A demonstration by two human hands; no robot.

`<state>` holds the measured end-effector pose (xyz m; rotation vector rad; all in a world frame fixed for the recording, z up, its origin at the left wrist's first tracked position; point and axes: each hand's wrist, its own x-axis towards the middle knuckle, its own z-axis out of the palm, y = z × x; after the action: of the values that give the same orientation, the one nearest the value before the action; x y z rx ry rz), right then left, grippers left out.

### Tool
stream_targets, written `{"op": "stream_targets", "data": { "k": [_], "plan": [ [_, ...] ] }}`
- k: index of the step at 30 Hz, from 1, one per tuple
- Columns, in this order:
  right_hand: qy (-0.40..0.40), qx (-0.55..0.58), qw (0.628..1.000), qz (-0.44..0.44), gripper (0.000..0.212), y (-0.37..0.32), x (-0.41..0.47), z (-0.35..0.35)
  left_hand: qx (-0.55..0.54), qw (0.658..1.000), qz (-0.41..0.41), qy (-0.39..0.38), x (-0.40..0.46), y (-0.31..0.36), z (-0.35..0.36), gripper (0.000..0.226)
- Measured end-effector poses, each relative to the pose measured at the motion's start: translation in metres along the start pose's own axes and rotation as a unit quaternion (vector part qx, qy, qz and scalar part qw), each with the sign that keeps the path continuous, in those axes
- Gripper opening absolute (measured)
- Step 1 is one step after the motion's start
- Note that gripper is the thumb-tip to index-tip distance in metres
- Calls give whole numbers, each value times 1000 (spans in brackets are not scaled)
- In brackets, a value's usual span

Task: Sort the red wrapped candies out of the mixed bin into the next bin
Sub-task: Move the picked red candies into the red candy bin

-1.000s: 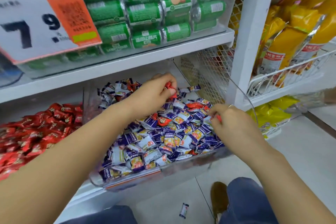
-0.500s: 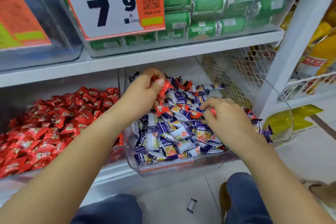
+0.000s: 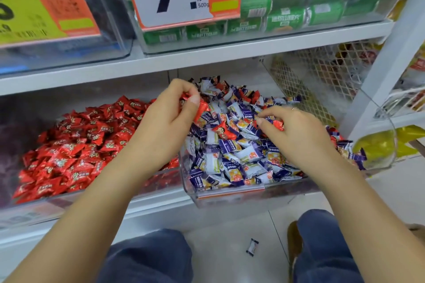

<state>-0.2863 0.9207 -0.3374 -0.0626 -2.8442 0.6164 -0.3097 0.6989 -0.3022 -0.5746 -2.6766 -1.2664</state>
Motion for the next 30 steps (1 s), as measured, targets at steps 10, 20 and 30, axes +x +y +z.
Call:
{"op": "stream_targets", "data": {
  "k": [10,20,30],
  "plan": [
    [-189,101,976,-38,54,20,12,0,311,944,48,-94,11,21,39,29],
    [-104,13,993,-45,38,21,10,7,318,947,25,-40,8,24,42,35],
    [28,140,989,-39,25,-6,-34,-30,152,963,-40,221,-36,-32,-25,25]
  ]
}}
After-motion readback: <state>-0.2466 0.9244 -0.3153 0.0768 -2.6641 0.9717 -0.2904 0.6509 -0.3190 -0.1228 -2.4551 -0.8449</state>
